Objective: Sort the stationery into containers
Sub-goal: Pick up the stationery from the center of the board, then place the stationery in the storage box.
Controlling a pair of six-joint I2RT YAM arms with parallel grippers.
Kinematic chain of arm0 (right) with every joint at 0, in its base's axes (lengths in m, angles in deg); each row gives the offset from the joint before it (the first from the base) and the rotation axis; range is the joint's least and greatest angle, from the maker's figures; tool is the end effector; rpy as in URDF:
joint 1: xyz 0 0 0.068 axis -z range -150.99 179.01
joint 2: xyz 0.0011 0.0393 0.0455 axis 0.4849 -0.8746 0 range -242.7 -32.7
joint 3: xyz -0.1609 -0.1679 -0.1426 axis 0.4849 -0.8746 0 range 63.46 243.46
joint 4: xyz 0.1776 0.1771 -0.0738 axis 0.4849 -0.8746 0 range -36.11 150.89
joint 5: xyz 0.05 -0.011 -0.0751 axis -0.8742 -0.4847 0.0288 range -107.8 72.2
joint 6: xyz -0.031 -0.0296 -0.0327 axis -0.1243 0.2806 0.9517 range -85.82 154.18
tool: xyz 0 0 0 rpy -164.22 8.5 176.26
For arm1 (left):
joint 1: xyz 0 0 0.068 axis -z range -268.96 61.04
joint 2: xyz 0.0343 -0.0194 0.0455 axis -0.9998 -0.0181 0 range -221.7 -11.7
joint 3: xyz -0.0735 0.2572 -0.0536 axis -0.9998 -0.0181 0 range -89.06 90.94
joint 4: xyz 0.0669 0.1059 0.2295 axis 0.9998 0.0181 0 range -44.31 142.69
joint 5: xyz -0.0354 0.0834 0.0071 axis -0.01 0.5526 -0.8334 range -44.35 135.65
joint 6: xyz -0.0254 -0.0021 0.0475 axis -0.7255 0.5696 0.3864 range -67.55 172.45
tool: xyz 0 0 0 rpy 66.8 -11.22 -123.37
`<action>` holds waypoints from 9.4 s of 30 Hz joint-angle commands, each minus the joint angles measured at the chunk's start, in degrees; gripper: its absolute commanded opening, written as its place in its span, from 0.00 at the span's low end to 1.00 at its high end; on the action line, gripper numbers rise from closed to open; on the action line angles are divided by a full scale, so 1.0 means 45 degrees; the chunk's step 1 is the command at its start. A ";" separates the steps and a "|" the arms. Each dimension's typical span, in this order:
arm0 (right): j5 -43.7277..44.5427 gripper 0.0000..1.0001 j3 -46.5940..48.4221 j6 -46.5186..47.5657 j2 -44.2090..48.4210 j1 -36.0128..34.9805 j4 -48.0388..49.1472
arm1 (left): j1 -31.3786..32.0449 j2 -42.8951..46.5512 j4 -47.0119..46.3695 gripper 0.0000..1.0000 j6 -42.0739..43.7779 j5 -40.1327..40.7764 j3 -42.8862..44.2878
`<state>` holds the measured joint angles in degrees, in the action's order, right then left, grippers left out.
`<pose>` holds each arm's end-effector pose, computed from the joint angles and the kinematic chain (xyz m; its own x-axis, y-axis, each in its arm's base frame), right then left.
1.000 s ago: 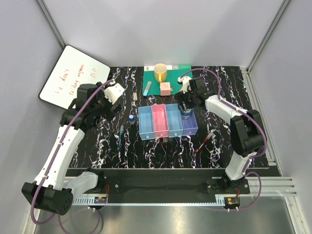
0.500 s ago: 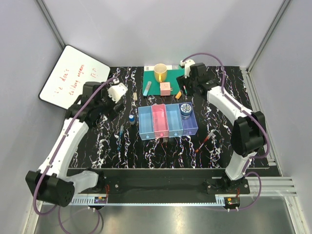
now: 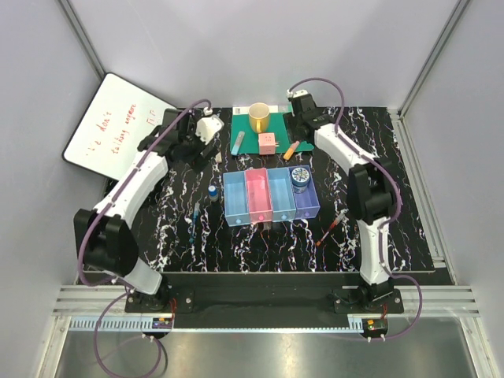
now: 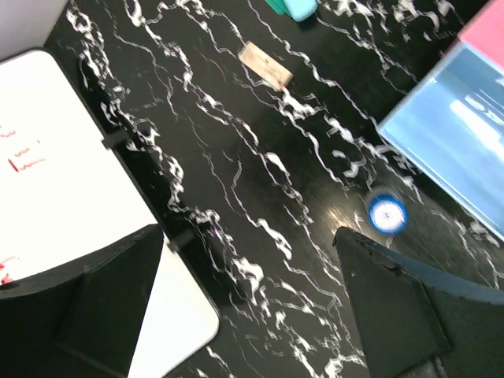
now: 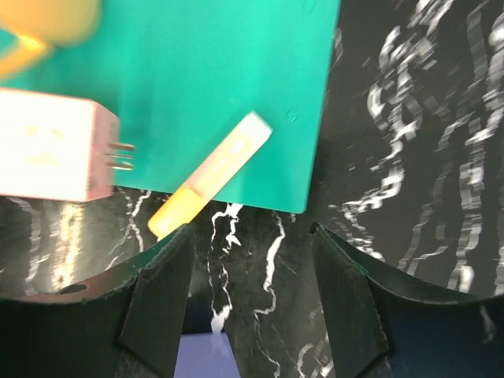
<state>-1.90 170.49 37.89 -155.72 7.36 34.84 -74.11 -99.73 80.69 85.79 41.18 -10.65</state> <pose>0.4649 0.1739 0.2525 -0.6105 -0.3091 -0.7292 -0.2055 0.9510 -0.2311 0.3283 -0.0899 0.3187 -0.3973 0.6722 -0.6247 0.6314 0.6943 0.3455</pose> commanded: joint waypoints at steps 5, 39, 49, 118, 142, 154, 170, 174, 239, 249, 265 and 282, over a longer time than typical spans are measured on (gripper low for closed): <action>0.0236 0.66 0.1841 -0.0745 -0.1995 0.0533 -0.0248 | 0.0020 -0.1901 -0.1665 0.98 0.0168 0.0290 0.2279; -0.0995 0.61 0.3523 -0.2288 -0.4478 -0.0033 -0.0502 | -0.0097 -0.2508 -0.2564 0.98 0.1750 0.0056 0.1716; -0.0526 0.23 0.2390 -0.2151 -0.3815 0.0045 -0.0463 | -0.0195 -0.2430 -0.2603 0.98 0.1868 0.0095 0.1813; -0.4862 0.00 0.2507 -0.2679 0.3314 0.1217 -0.2103 | 0.1426 -1.3016 0.3354 0.75 -0.5514 0.0622 1.2418; -0.4784 0.00 0.2487 -0.2874 0.3276 0.1237 -0.2221 | 0.1524 -1.2918 0.1460 0.73 -0.5437 0.0446 1.2224; -0.4842 0.00 0.2487 -0.3089 0.3295 0.1217 -0.2240 | 0.1680 -1.3504 0.1460 0.45 -0.5652 0.0954 1.2263; -0.4803 0.00 0.2214 -0.3089 0.3393 0.1217 -0.2260 | 0.1563 -1.2393 0.1460 0.00 -0.6100 0.2047 1.1678; -0.4745 0.00 0.2174 -0.3011 0.3413 0.1217 -0.2260 | 0.1349 -1.1243 0.1479 0.00 -0.6354 0.2204 1.1209; -0.6854 0.10 -0.2593 -0.4711 0.0933 -0.2982 -0.1127 | 0.1075 0.0187 0.3217 0.00 -0.7819 -0.4338 0.5232; -0.6522 0.48 -0.2513 -0.4398 0.1613 -0.2963 -0.1166 | 0.1075 0.0070 0.3062 0.00 -0.7742 -0.4417 0.4782; -0.2639 0.53 -0.2709 -0.2797 0.5149 -0.2202 -0.3645 | 0.1191 -0.1393 0.2008 0.00 -1.0064 -0.5178 0.3240; -0.0838 0.56 -0.1948 -0.2035 0.6791 -0.0306 -0.3529 | 0.3886 -0.2645 0.0132 0.00 -1.2994 -0.1921 0.1035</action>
<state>-7.89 158.75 27.11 -128.90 5.39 17.53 -58.40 -113.50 84.52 30.78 25.77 -3.17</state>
